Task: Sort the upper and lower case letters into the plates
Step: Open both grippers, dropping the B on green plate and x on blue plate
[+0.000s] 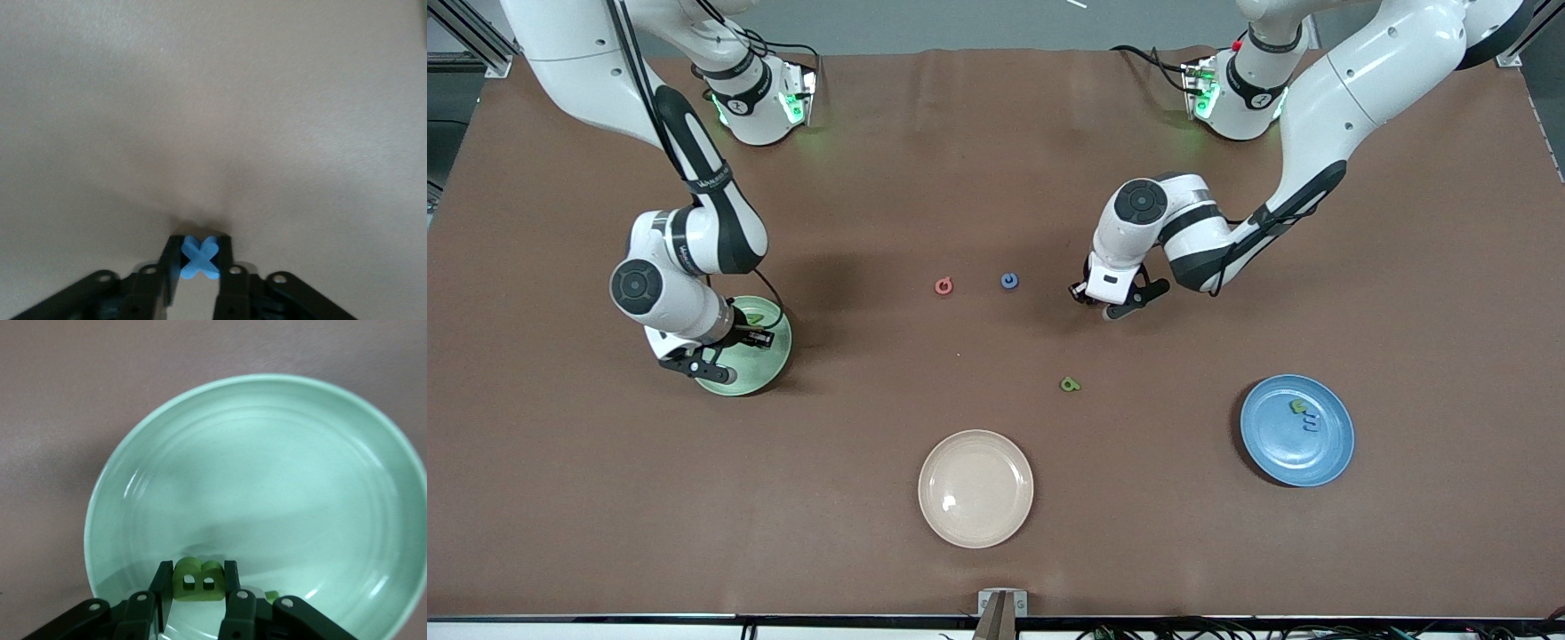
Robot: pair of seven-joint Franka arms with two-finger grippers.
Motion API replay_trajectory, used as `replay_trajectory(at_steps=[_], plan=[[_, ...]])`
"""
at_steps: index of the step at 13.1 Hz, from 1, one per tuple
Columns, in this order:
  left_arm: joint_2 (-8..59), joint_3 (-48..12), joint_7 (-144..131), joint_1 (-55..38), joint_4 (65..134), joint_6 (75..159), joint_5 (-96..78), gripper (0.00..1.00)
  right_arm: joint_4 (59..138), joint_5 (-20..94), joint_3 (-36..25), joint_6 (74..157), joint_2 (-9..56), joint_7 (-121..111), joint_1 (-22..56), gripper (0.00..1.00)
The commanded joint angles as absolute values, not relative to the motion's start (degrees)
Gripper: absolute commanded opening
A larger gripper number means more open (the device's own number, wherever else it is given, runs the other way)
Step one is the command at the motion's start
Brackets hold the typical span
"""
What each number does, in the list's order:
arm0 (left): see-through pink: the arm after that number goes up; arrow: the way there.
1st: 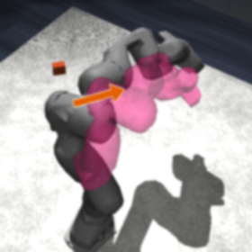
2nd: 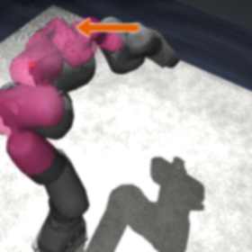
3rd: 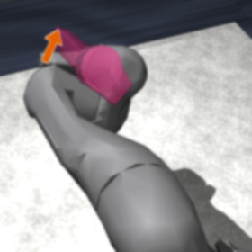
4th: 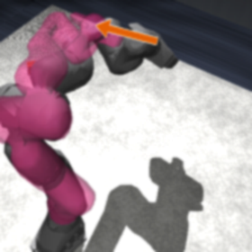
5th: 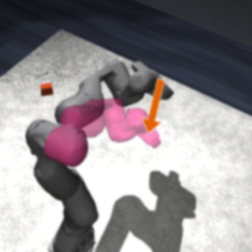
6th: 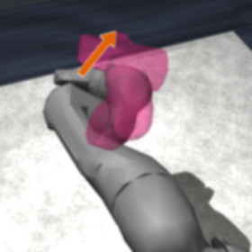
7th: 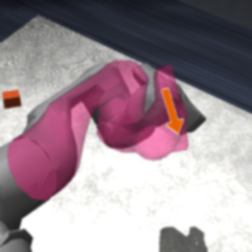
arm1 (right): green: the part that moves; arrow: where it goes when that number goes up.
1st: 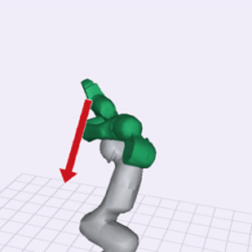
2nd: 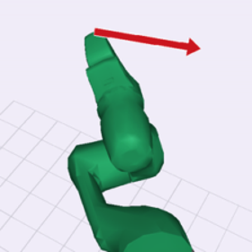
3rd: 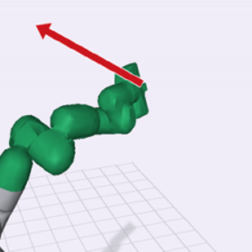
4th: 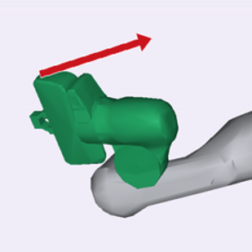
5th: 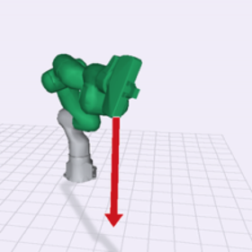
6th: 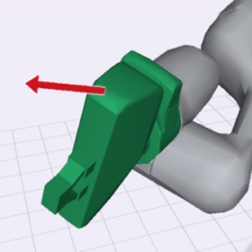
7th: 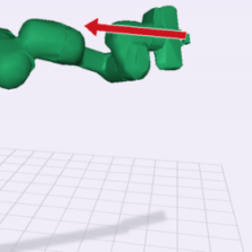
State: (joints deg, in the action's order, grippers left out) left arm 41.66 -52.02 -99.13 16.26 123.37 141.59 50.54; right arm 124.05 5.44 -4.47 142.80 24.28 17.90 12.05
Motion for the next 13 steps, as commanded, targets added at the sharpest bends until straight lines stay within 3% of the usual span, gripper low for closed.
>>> replay_trajectory(at_steps=[1, 2, 3, 4, 6, 8, 11, 13], plan=[[41.2, -51.0, -100.3, 16.3, 121.4, 141.5, 51.9, 0.00, 124.9, 5.7, -4.3, 144.1, 24.4, 17.3, 12.5, 0.03], [40.0, -51.1, -99.8, 16.9, 121.0, 141.4, 51.9, 0.00, 124.8, 5.7, -4.3, 143.6, 24.4, 17.3, 12.5, 0.14], [38.7, -51.1, -99.6, 18.2, 120.2, 141.2, 51.9, 0.00, 124.8, 5.7, -4.3, 143.4, 24.3, 17.2, 12.5, 0.51], [37.7, -51.2, -98.5, 20.0, 119.3, 140.4, 51.9, 0.00, 124.7, 5.7, -4.3, 142.8, 24.0, 17.2, 12.5, 1.00], [37.5, -51.3, -89.0, 23.5, 113.8, 135.5, 50.7, 0.00, 122.2, 5.7, -4.3, 136.0, 21.9, 17.2, 12.5, 1.00], [38.1, -51.2, -78.7, 25.2, 107.7, 129.7, 49.0, 0.00, 115.4, 5.9, -4.0, 123.5, 20.2, 18.5, 13.4, 1.00], [39.7, -50.7, -66.1, 29.6, 101.4, 127.0, 45.4, 0.00, 114.5, 9.0, -3.2, 121.6, 18.1, 28.2, 18.7, 1.00], [40.3, -47.0, -60.1, 30.1, 99.5, 127.1, 45.4, 0.01, 114.8, 9.5, -3.2, 123.0, 18.0, 36.2, 24.3, 1.00]])
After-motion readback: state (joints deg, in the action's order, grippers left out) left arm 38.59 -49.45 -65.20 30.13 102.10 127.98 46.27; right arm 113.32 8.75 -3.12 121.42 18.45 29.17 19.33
